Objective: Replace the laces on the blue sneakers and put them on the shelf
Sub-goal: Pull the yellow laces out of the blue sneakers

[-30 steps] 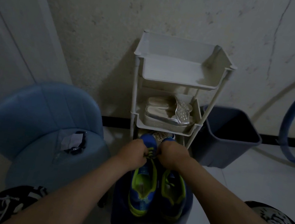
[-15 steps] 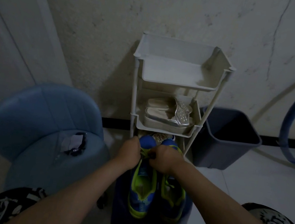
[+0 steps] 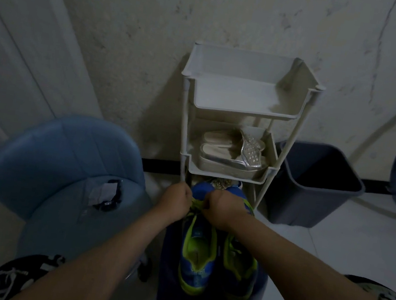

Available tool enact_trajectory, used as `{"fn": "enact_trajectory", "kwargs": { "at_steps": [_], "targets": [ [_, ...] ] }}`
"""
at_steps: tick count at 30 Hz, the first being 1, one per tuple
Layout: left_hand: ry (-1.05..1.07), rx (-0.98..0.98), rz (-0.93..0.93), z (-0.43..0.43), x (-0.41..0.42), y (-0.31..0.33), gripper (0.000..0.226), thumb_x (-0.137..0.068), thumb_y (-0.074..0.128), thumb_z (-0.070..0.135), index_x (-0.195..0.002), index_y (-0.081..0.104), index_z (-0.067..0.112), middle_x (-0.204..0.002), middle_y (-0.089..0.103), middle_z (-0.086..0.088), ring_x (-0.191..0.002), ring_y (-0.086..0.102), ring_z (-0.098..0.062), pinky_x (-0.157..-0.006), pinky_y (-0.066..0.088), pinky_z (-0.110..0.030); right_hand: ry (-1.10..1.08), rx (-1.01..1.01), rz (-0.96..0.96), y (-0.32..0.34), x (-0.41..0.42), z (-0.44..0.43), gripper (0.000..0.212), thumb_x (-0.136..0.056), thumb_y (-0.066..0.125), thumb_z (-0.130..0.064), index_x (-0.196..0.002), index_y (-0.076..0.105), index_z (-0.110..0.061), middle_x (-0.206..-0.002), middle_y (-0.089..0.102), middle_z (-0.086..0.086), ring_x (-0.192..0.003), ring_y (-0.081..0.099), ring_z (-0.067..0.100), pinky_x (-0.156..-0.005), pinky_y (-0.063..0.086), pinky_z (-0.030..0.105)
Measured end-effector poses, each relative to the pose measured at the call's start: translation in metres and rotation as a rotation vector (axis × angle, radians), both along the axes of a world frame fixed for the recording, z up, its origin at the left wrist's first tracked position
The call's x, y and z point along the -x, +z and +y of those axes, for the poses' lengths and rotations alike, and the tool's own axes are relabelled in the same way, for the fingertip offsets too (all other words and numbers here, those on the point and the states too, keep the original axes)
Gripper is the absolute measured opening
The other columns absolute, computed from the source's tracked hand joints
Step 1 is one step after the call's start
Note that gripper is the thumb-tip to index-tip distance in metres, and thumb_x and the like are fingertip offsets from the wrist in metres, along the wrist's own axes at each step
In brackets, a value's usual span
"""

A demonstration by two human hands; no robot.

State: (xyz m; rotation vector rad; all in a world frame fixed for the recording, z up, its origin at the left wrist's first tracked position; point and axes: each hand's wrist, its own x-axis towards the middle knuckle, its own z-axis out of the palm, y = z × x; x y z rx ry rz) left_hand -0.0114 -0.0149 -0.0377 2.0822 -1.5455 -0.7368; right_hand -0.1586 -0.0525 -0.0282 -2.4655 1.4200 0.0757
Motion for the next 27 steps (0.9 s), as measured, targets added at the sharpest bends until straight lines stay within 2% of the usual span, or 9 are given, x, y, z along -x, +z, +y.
{"fn": "enact_trajectory", "kwargs": {
  "at_steps": [2, 6, 9, 12, 17, 21, 23, 25, 27],
  "targets": [
    [-0.050, -0.015, -0.001, -0.001, -0.001, 0.001, 0.012, -0.096, 0.048, 0.011, -0.094, 0.059, 0.014, -0.099, 0.068, -0.013, -0.092, 0.066, -0.029, -0.081, 0.053, -0.037, -0.006, 0.002, -0.021, -0.001, 0.000, 0.000, 0.028, -0.095, 0.054, -0.041, -0.105, 0.067, -0.018, -0.110, 0.066, 0.009, -0.102, 0.062, 0.028, -0.076, 0.046, 0.032],
    [-0.239, 0.015, -0.023, 0.000, -0.003, 0.010, 0.022, -0.087, 0.055, 0.012, -0.103, 0.061, 0.025, -0.103, 0.068, -0.004, -0.095, 0.062, -0.021, -0.081, 0.052, -0.032, -0.014, -0.004, -0.150, 0.012, -0.002, -0.002, 0.027, -0.095, 0.055, -0.038, -0.110, 0.066, -0.020, -0.108, 0.068, 0.007, -0.101, 0.064, 0.027, -0.074, 0.044, 0.030],
    [-0.323, 0.079, -0.198, -0.002, -0.004, 0.021, 0.018, -0.086, 0.054, 0.015, -0.098, 0.066, 0.019, -0.098, 0.069, -0.007, -0.091, 0.063, -0.024, -0.076, 0.054, -0.038, -0.048, -0.003, -0.249, 0.024, 0.000, -0.005, 0.023, -0.091, 0.061, -0.037, -0.102, 0.072, -0.020, -0.099, 0.070, 0.005, -0.094, 0.065, 0.023, -0.067, 0.041, 0.027],
    [-0.350, 0.054, -0.365, -0.005, -0.005, 0.028, 0.017, -0.092, 0.054, 0.022, -0.092, 0.071, 0.017, -0.090, 0.069, -0.008, -0.086, 0.064, -0.026, -0.073, 0.055, -0.041, -0.098, -0.042, -0.268, 0.028, 0.005, -0.007, 0.024, -0.083, 0.071, -0.044, -0.089, 0.075, -0.022, -0.087, 0.073, 0.001, -0.083, 0.067, 0.018, -0.067, 0.050, 0.029],
    [-0.286, 0.069, -0.204, -0.002, -0.002, 0.024, 0.020, -0.091, 0.057, 0.020, -0.085, 0.074, 0.011, -0.085, 0.071, -0.008, -0.081, 0.065, -0.023, -0.073, 0.053, -0.037, -0.068, -0.107, -0.170, 0.025, 0.009, 0.000, 0.027, -0.078, 0.074, -0.044, -0.092, 0.073, -0.021, -0.097, 0.071, 0.001, -0.093, 0.066, 0.019, -0.071, 0.047, 0.026],
    [-0.004, 0.049, -0.126, -0.001, -0.010, 0.018, 0.023, -0.090, 0.054, 0.014, -0.084, 0.076, 0.009, -0.087, 0.073, -0.011, -0.084, 0.066, -0.026, -0.072, 0.052, -0.032, -0.084, -0.195, -0.082, 0.018, 0.012, 0.001, 0.027, -0.081, 0.069, -0.029, -0.108, 0.070, -0.026, -0.112, 0.069, 0.001, -0.105, 0.064, 0.019, -0.078, 0.049, 0.026],
    [0.131, -0.027, -0.079, -0.004, -0.025, 0.016, 0.027, -0.089, 0.049, 0.011, -0.085, 0.076, 0.008, -0.087, 0.073, -0.014, -0.085, 0.068, -0.031, -0.076, 0.057, -0.037, -0.071, -0.193, -0.053, 0.019, 0.014, -0.001, 0.035, -0.083, 0.066, -0.023, -0.118, 0.065, -0.029, -0.119, 0.066, -0.001, -0.111, 0.062, 0.018, -0.083, 0.048, 0.026],
    [0.146, -0.079, -0.036, -0.007, -0.033, 0.016, 0.027, -0.089, 0.047, 0.009, -0.083, 0.074, 0.008, -0.088, 0.072, -0.013, -0.087, 0.068, -0.031, -0.078, 0.058, -0.042, -0.066, -0.213, -0.066, 0.017, 0.013, -0.002, 0.040, -0.085, 0.065, -0.020, -0.123, 0.062, -0.031, -0.123, 0.064, -0.003, -0.113, 0.060, 0.017, -0.086, 0.048, 0.026],
    [0.039, -0.064, -0.059, -0.007, -0.032, 0.019, 0.024, -0.089, 0.051, 0.010, -0.082, 0.071, 0.022, -0.099, 0.071, -0.002, -0.095, 0.066, -0.024, -0.084, 0.056, -0.038, -0.060, -0.232, -0.084, 0.015, 0.011, -0.002, 0.040, -0.085, 0.065, -0.020, -0.123, 0.063, -0.032, -0.123, 0.064, -0.005, -0.113, 0.061, 0.016, -0.091, 0.051, 0.028]
  ]
}}
